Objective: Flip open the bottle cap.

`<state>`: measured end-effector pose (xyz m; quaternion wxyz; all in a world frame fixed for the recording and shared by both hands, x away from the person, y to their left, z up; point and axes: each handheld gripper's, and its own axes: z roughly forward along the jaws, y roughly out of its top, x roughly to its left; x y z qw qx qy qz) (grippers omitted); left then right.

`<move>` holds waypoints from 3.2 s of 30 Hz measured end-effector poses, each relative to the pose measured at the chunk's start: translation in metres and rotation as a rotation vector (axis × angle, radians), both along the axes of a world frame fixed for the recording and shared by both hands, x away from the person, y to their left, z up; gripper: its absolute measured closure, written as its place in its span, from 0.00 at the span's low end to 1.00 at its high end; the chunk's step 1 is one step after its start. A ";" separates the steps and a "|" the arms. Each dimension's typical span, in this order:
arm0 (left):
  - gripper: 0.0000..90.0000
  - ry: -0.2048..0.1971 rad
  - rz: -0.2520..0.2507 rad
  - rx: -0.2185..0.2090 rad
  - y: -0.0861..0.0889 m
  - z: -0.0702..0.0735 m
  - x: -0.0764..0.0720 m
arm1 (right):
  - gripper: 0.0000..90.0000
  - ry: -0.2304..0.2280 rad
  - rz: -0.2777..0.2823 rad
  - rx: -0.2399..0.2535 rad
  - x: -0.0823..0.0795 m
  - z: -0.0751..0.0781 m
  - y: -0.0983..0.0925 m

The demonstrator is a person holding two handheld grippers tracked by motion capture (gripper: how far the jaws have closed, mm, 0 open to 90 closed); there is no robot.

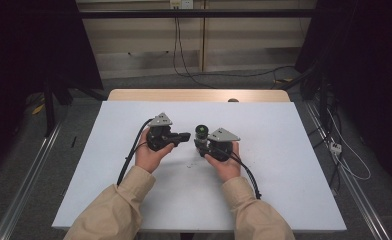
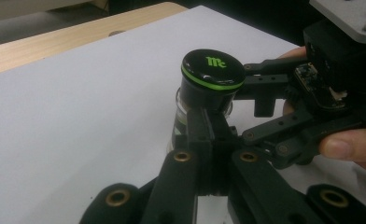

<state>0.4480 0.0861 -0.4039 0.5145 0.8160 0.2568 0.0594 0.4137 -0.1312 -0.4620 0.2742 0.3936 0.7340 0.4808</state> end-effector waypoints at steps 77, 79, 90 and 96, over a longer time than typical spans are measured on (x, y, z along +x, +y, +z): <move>1.00 -0.030 -0.008 0.014 -0.024 0.014 0.006 | 0.60 0.003 -0.003 -0.004 0.000 0.000 0.000; 1.00 -0.025 -0.008 0.013 -0.025 0.015 0.006 | 0.60 0.003 -0.003 -0.004 0.000 0.000 0.000; 1.00 -0.032 -0.009 0.016 -0.026 0.017 0.007 | 0.60 0.005 -0.003 -0.001 0.000 0.000 0.000; 1.00 -0.024 -0.004 0.014 -0.027 0.019 0.007 | 0.60 0.005 -0.003 -0.003 0.000 0.000 0.000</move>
